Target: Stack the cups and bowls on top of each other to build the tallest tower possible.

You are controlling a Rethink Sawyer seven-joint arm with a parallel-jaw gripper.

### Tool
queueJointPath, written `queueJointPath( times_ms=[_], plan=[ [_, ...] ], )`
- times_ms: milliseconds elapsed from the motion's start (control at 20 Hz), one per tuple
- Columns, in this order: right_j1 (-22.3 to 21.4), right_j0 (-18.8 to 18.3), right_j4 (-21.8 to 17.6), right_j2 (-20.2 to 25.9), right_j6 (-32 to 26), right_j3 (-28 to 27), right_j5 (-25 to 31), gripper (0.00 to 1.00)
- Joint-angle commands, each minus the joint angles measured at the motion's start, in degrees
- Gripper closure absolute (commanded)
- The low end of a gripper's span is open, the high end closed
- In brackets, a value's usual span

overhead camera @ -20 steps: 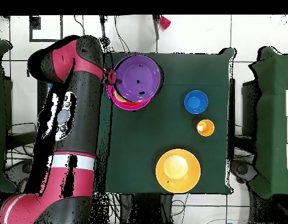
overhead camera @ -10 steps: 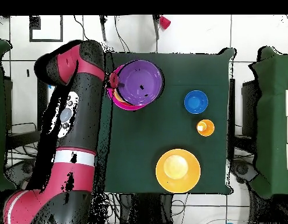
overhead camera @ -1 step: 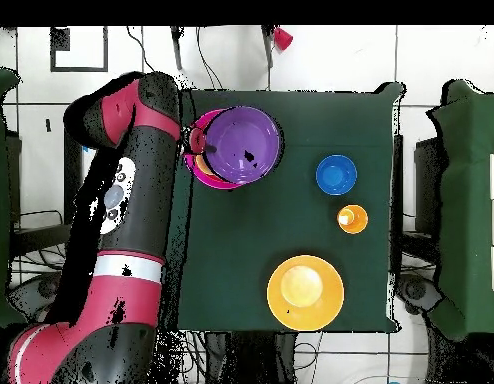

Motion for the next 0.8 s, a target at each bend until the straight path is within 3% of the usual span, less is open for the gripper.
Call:
queueJointPath(
  times_ms=[50, 800],
  plan=[
    [-1.1, 1.1, -1.1, 2.7, 8.7, 1.1, -4.3, 1.00],
    [-5.5, -0.7, 1.3, 6.9, 3.8, 7.0, -7.6, 1.00]
  ],
)
